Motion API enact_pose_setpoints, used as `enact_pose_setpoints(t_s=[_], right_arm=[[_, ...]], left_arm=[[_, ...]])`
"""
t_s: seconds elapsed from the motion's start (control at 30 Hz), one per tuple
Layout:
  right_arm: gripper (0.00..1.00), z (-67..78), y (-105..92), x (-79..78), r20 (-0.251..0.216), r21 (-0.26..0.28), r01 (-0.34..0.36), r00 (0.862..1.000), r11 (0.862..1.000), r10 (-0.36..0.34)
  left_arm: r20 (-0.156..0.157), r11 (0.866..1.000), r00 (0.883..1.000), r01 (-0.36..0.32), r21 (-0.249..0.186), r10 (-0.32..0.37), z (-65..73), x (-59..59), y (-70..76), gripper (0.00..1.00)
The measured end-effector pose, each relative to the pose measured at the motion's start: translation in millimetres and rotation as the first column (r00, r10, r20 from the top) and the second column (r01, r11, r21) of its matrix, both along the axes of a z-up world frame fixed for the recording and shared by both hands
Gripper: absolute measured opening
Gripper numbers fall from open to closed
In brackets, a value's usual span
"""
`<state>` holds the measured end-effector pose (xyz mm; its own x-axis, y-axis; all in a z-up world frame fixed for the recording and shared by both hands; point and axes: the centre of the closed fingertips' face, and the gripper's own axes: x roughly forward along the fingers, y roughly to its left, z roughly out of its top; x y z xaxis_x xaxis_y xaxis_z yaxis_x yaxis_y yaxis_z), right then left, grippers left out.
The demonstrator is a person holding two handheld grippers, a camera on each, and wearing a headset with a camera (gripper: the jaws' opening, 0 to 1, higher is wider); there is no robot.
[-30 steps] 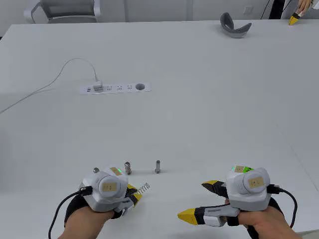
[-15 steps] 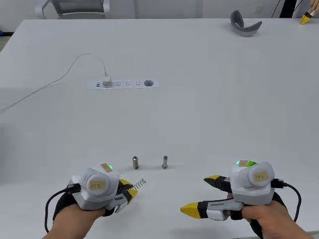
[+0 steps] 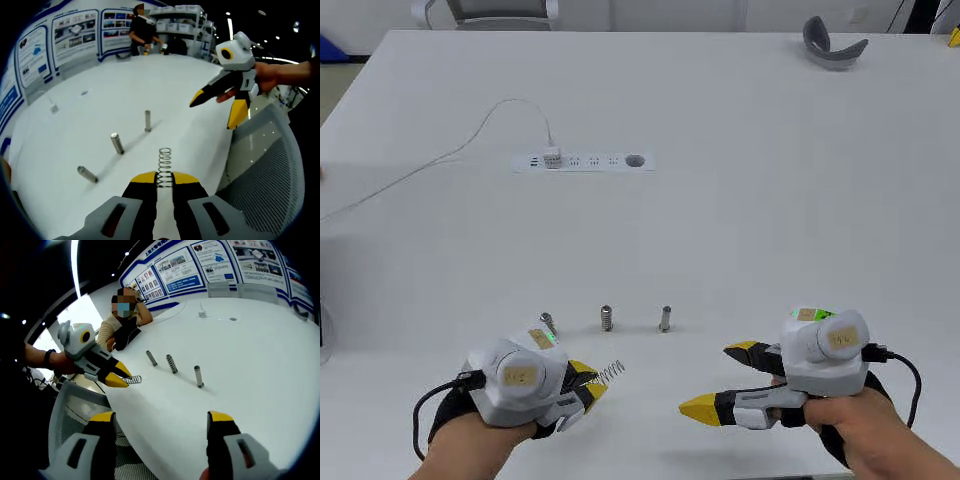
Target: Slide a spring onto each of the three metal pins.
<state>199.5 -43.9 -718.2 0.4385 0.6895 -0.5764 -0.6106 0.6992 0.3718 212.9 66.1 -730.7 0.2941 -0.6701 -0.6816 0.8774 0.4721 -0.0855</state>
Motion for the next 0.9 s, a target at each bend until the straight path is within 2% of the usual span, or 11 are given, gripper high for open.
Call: enact_pose_setpoints(t_s=[0.23,0.47,0.57,0.63,0.73,0.9], right_arm=[[0.7,8.2,10.4,4.3,0.001,0.045,-0.026,1.0,0.999,0.025],[0.61,20.6,23.8,7.2,-0.007,0.127,-0.04,0.999,0.991,0.042],[0.58,25.3,30.5,7.1,-0.029,0.174,-0.038,0.999,0.984,0.044],[0.57,26.9,34.6,7.1,-0.055,0.215,-0.029,0.998,0.976,0.042],[0.53,30.5,39.7,7.5,-0.079,0.265,-0.018,0.996,0.964,0.041],[0.45,37.1,46.6,7.6,-0.092,0.316,-0.016,0.995,0.948,0.047]], left_arm=[[0.021,1.0,1.0,0.017,-0.022,-0.016,14.0,2.3,-8.8,0.1],[0.027,0.998,0.999,0.043,-0.039,-0.042,22.1,-3.0,-18.4,0.1],[0.028,0.997,0.998,0.052,-0.048,-0.05,25.9,-4.2,-22.4,0.1],[0.015,0.997,0.999,0.051,-0.059,-0.05,28.7,-5.8,-25.3,0.1],[0.028,0.996,0.997,0.071,-0.06,-0.069,33.0,-9.0,-30.1,0.1],[0.044,0.993,0.995,0.096,-0.071,-0.093,40.9,-12.4,-38.3,0.1]])
